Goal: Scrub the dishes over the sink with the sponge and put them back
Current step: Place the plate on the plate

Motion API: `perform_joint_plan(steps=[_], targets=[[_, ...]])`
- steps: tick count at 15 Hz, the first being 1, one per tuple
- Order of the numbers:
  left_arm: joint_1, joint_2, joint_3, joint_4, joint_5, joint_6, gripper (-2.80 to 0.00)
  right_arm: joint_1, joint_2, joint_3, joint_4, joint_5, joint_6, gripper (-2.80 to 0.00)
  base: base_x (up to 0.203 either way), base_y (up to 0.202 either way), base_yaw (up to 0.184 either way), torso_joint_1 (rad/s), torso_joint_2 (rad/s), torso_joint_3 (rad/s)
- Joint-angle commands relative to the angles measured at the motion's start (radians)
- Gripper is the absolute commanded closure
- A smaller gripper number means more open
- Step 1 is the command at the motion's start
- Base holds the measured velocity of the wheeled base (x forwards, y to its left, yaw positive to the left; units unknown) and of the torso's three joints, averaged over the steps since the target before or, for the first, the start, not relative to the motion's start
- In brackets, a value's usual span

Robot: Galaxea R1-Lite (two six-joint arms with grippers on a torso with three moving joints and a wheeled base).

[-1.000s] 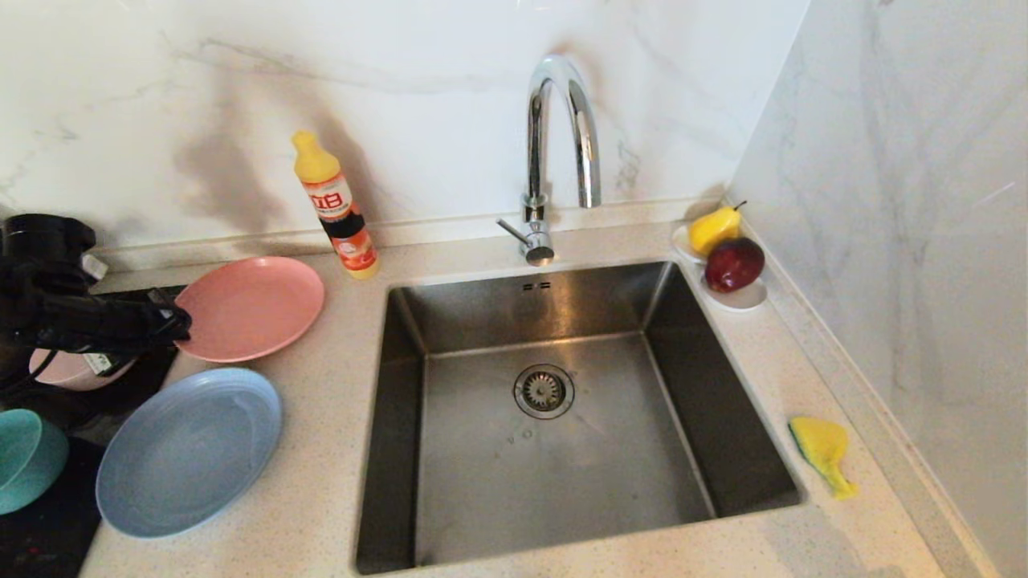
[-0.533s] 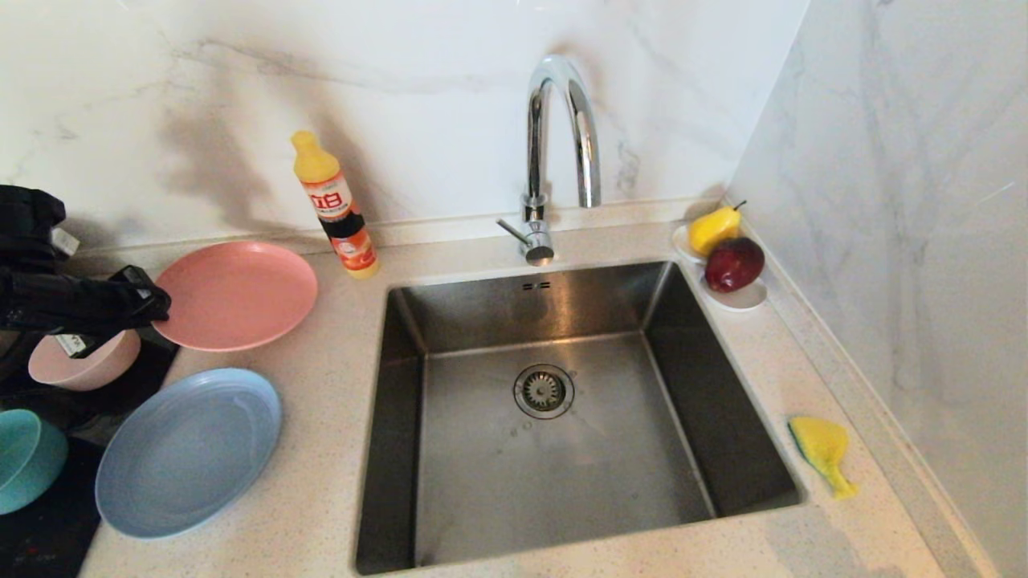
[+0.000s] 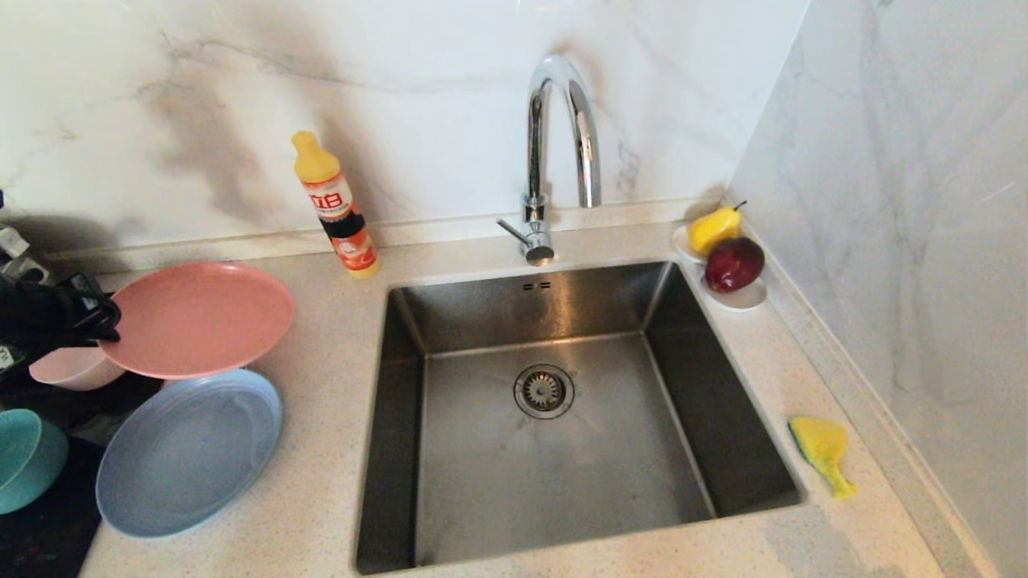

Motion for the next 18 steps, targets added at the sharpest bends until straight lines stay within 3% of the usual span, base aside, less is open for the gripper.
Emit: perform_joint_plan(steps=[1,8,15,18], targets=[[0.041,-0.040,0.027,0.038,-0.046,0.013,0.00,0.000,0.001,0.000,0.000,0.000,-0.001,0.00,0.000,0.000,0.000,0.000,0.00,0.000],[0.133,-0.194,0.272,0.066,-0.195,0.133,0.00,0.000,0.000,0.000,0.000,0.000,0.000,0.00,0.000,0.000,0.000,0.000,0.00,0.000],[0.237,-0.231,0.422,0.062,-0.209,0.240,0.00,0.000,0.001,0.000,0.000,0.000,-0.001,0.00,0.000,0.000,0.000,0.000,0.00,0.000],[0.248,-0.227,0.467,0.044,-0.236,0.253,0.00,0.000,0.000,0.000,0.000,0.000,-0.001,0.00,0.000,0.000,0.000,0.000,0.00,0.000]])
